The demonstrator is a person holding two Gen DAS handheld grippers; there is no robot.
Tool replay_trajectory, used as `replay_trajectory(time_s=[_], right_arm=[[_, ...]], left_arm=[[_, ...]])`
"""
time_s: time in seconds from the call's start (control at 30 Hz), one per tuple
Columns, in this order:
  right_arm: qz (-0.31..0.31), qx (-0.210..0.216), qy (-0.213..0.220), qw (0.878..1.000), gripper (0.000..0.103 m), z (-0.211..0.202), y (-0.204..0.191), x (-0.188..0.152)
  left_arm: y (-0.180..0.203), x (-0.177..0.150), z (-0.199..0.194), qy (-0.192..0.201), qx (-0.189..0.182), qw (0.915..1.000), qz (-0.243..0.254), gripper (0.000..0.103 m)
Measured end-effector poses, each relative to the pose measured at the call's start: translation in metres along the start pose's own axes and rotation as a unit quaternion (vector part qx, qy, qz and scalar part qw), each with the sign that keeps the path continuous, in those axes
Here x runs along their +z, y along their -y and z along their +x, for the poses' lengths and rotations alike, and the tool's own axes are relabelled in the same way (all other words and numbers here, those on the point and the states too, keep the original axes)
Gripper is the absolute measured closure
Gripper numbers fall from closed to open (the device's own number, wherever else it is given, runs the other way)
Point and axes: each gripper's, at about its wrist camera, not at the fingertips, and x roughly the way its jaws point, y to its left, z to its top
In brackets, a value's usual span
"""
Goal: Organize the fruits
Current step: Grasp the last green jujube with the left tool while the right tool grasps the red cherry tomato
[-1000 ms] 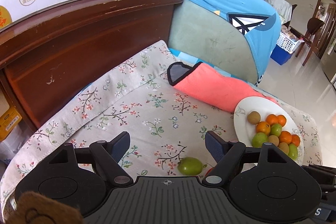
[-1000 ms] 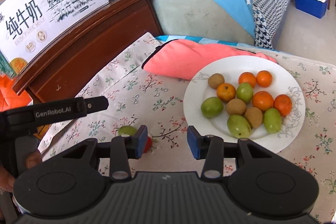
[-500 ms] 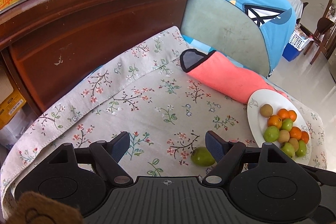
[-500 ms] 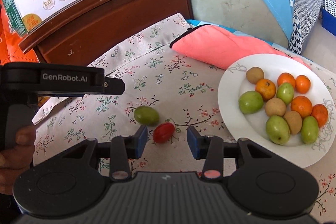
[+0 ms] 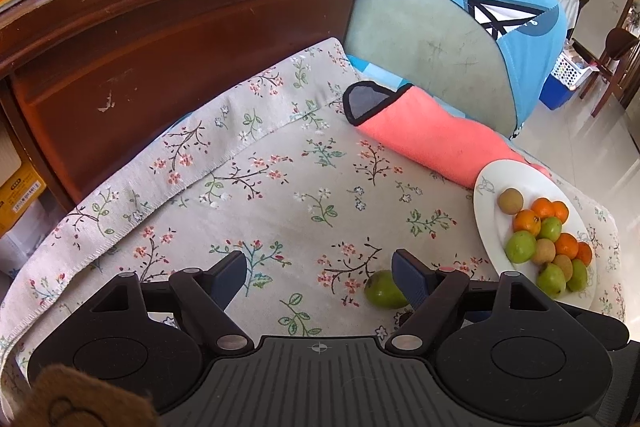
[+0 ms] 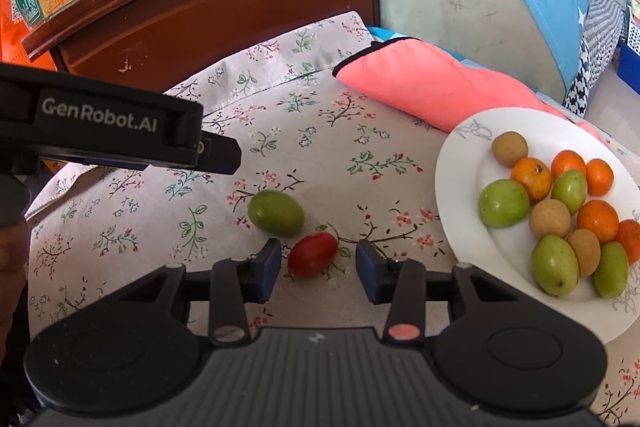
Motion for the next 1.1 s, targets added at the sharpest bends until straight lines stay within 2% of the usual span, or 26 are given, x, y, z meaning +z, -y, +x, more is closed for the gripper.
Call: replay_trajectory(time_s=[0.13,0.2,0.3,0.63,0.83,0.97,1.1], right_arm=[[-0.006,-0.008,0.003,1.0,0.07,0.0,-0.001,0.0],[-0.007,-0.01,0.003,1.0,0.078,0.0,-0.001,0.0],[-0.005,-0.009,0.002,1.0,0.082,-0.002,0.0,-0.001],[0.025,-0.041,0.012,0.999,0.083,-0.024,0.019,0.001],[0.05,-0.057,0.032,0.997,0.083,-0.045,0.035,0.002],[0.064,-0.056,0.044,0.995,0.083,-0.055,0.04,0.004],[0.079,-0.055,0.051,0.994,0.083,-0.062,0.046,0.006]], left_arm=[[0.0,0.0,0.002,-0.002,0.003,1.0,-0.001,0.022],[0.001,-0.001,0.003,-0.003,0.003,1.0,-0.001,0.022],[0.002,-0.001,0.004,-0.004,0.003,1.0,0.001,0.022],[0.017,-0.014,0.012,-0.011,-0.005,0.9992,0.037,0.022],[0.026,-0.02,0.017,-0.01,-0.014,0.9983,0.056,0.023],[0.033,-0.023,0.023,-0.003,-0.013,0.9979,0.063,0.026],[0.039,-0.027,0.03,-0.004,-0.015,0.9973,0.072,0.037]])
